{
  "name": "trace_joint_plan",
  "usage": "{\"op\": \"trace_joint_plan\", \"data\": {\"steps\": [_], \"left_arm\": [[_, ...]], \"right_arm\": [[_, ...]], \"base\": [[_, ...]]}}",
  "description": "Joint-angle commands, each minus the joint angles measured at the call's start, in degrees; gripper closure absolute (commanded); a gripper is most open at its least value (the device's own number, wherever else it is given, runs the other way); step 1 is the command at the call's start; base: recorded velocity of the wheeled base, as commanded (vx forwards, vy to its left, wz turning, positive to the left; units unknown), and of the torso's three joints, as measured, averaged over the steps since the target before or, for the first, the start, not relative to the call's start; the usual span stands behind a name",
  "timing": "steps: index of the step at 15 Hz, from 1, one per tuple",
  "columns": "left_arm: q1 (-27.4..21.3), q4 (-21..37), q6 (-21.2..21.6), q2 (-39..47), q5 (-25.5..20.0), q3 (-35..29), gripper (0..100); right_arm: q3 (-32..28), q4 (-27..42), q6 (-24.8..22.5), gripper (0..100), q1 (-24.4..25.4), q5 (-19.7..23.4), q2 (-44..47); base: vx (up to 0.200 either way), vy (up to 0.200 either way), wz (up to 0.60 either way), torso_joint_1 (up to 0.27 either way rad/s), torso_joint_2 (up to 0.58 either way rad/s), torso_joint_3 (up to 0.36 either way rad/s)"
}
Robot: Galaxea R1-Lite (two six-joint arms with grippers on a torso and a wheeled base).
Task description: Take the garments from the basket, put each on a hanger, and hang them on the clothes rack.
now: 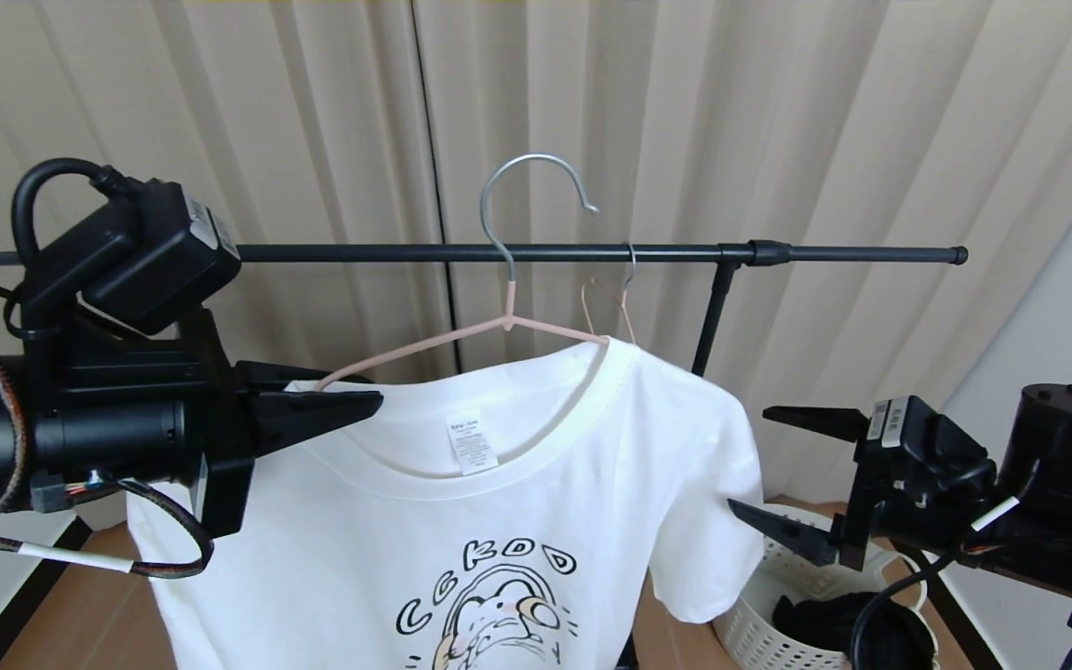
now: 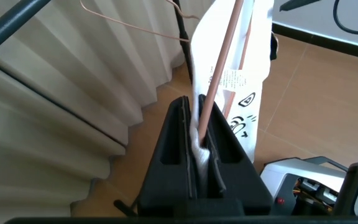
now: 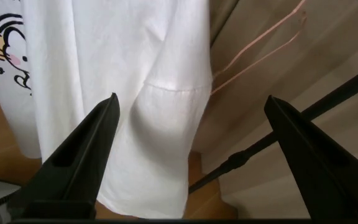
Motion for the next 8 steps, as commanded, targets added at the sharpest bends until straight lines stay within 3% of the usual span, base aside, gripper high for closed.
{"op": "trace_joint_plan", "data": {"steps": [1,5,6,8], "left_arm": [[-0.1,0.1,-0.1,-1.2,0.0,0.2,100],[-0.1,0.0,-0.6,-3.1,0.0,1.6,100],[-0.1,0.0,-0.6,-3.3,0.0,1.7,100],[0.0,0.1,-0.8,-4.5,0.1,2.2,100]], "right_arm": [[-0.7,-0.2,-0.1,0,0.1,-0.2,3.8],[-1.2,-0.4,0.1,0,2.1,-3.7,5.7],[-1.3,-0.6,0.2,100,2.1,-3.7,5.8],[-2.5,-0.6,0.6,100,1.8,-3.8,5.8]], "base": [[0.0,0.0,0.0,0.0,0.0,0.0],[0.0,0.0,0.0,0.0,0.0,0.0],[0.0,0.0,0.0,0.0,0.0,0.0],[0.0,0.0,0.0,0.0,0.0,0.0]]}}
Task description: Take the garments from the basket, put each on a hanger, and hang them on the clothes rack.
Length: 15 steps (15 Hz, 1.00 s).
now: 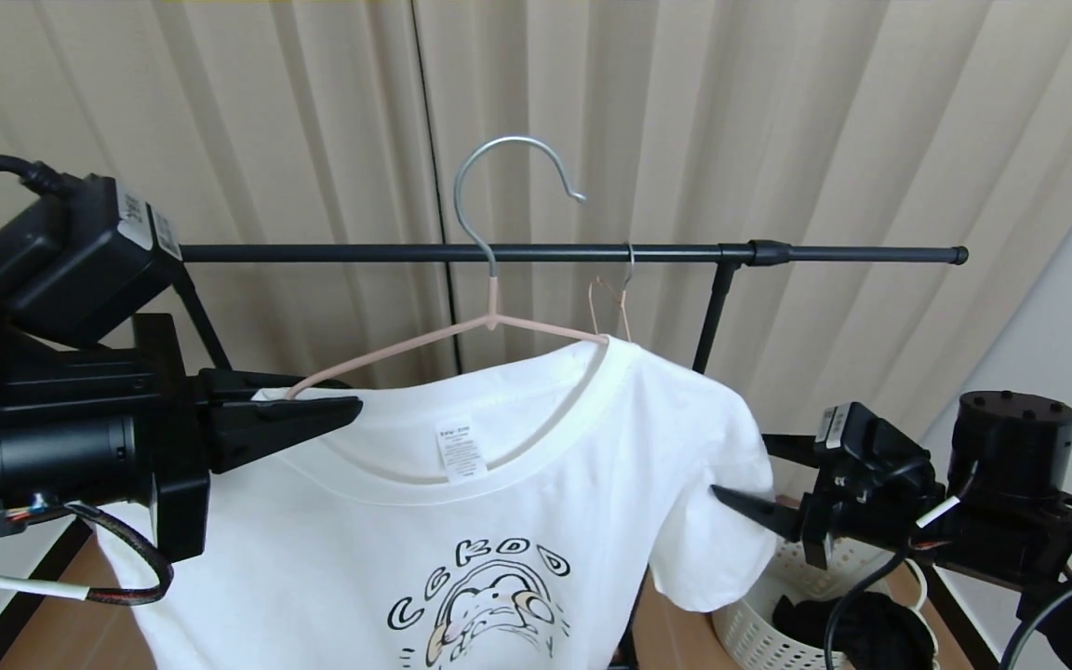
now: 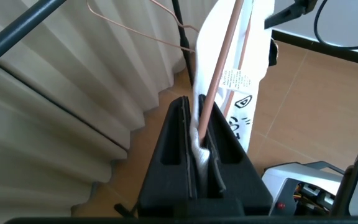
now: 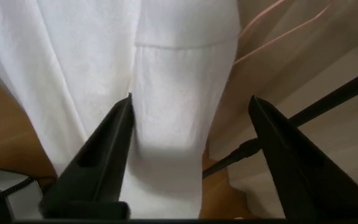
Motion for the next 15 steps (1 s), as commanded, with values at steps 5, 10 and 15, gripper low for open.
{"op": "trace_joint_plan", "data": {"steps": [5,10,15], "left_arm": [[0.8,-0.1,-0.9,-2.9,0.0,1.4,100],[1.3,-0.1,-2.3,-3.0,0.0,1.9,100],[3.7,0.0,-3.3,-2.6,0.0,2.4,100]], "right_arm": [[-3.0,0.0,3.0,100,-4.6,0.0,2.0],[-4.1,0.0,3.6,100,-6.1,0.1,3.2],[-2.1,-1.2,3.6,0,-5.7,0.3,0.3]], "base": [[0.0,0.0,0.0,0.0,0.0,0.0],[0.0,0.0,0.0,0.0,0.0,0.0],[0.0,0.0,0.0,0.0,0.0,0.0]]}}
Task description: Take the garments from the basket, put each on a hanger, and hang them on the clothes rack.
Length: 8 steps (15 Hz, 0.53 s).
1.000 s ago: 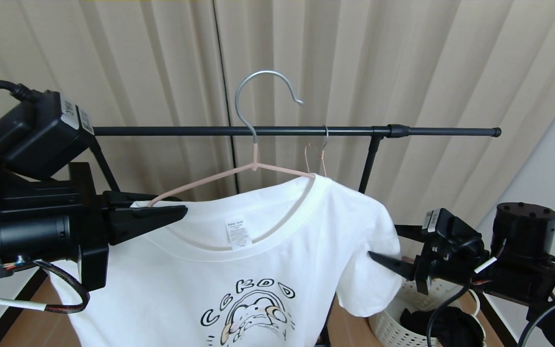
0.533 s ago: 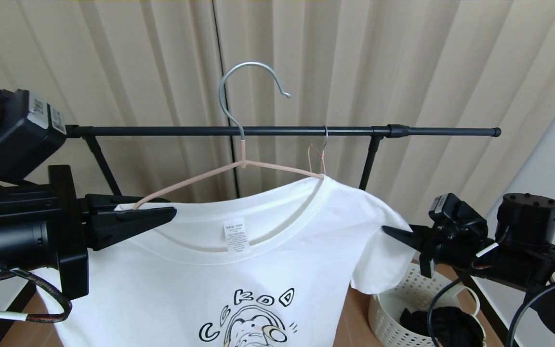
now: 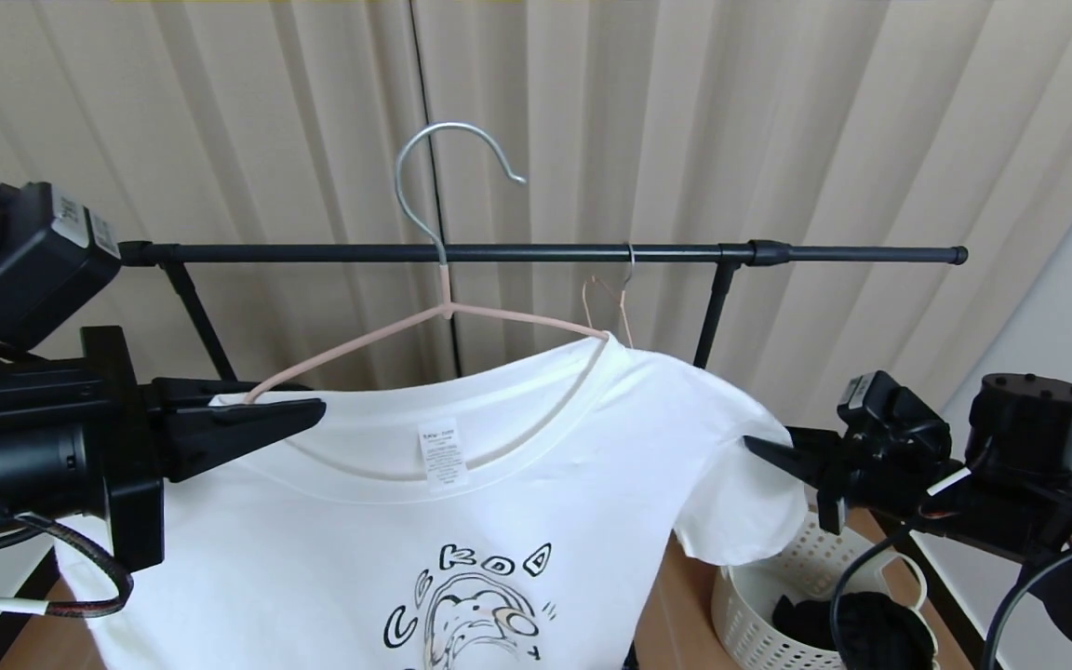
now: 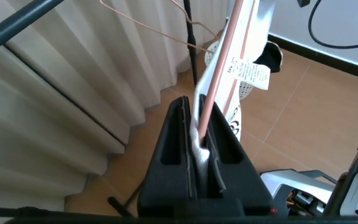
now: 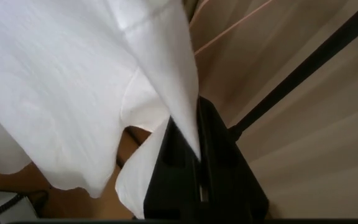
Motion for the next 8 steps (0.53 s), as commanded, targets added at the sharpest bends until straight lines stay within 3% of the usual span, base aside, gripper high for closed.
{"op": "trace_joint_plan", "data": {"steps": [1,5,8], "left_arm": [[0.7,0.0,-1.1,0.2,0.0,0.2,100],[4.8,0.0,-2.1,-0.2,1.2,2.4,100],[7.9,0.0,-2.2,-0.1,1.2,4.0,100]], "right_arm": [[0.3,-0.2,0.2,0,0.4,0.0,-1.4],[0.0,-0.3,0.4,0,0.6,-0.2,-2.7],[-0.6,-0.3,3.3,0,2.1,-1.6,-4.1]], "base": [[0.0,0.0,0.0,0.0,0.0,0.0],[0.0,0.0,0.0,0.0,0.0,0.0],[0.0,0.0,0.0,0.0,0.0,0.0]]}}
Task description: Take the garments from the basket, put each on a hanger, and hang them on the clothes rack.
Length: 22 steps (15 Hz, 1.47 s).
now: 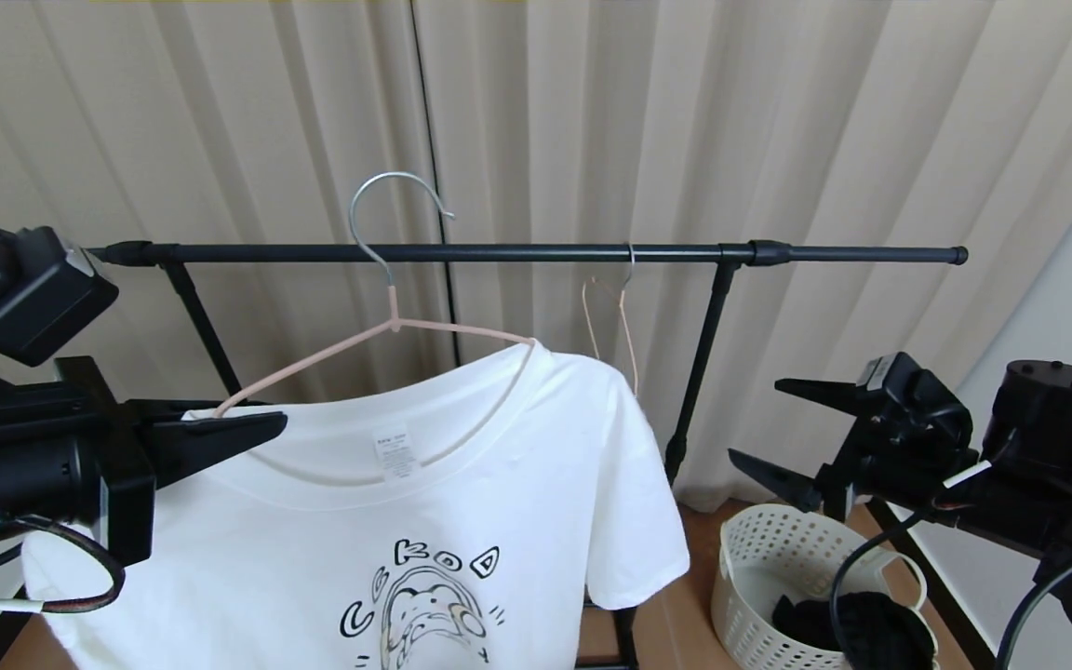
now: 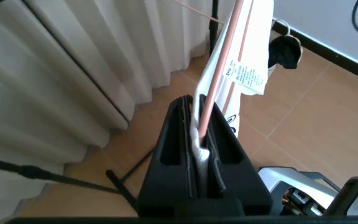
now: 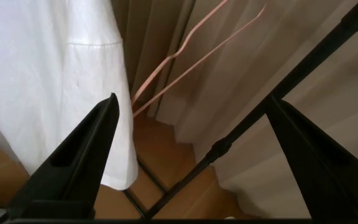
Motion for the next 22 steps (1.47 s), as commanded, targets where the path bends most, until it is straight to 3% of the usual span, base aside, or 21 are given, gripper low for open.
{"op": "trace_joint_plan", "data": {"steps": [1,3,14,21,22], "left_arm": [[2.7,0.0,-0.5,0.2,0.0,1.1,100],[3.4,0.1,-0.5,0.3,0.0,2.5,100],[1.9,-0.1,2.0,8.9,8.9,8.7,100],[1.3,-0.5,1.9,14.1,12.5,8.1,100],[1.3,-2.7,1.6,15.1,13.1,8.0,100]], "right_arm": [[-0.8,0.0,3.9,0,3.2,-4.5,-2.2],[-1.4,0.0,5.0,0,5.0,-7.3,-2.2],[-1.5,0.0,5.0,0,5.0,-8.2,-1.5],[-1.5,0.0,5.0,0,5.0,-8.2,-1.6],[-1.5,0.0,5.0,0,5.0,-8.2,-1.6]], "base": [[0.0,0.0,0.0,0.0,0.0,0.0],[0.0,0.0,0.0,0.0,0.0,0.0],[0.0,0.0,0.0,0.0,0.0,0.0],[0.0,0.0,0.0,0.0,0.0,0.0],[0.0,0.0,0.0,0.0,0.0,0.0]]}}
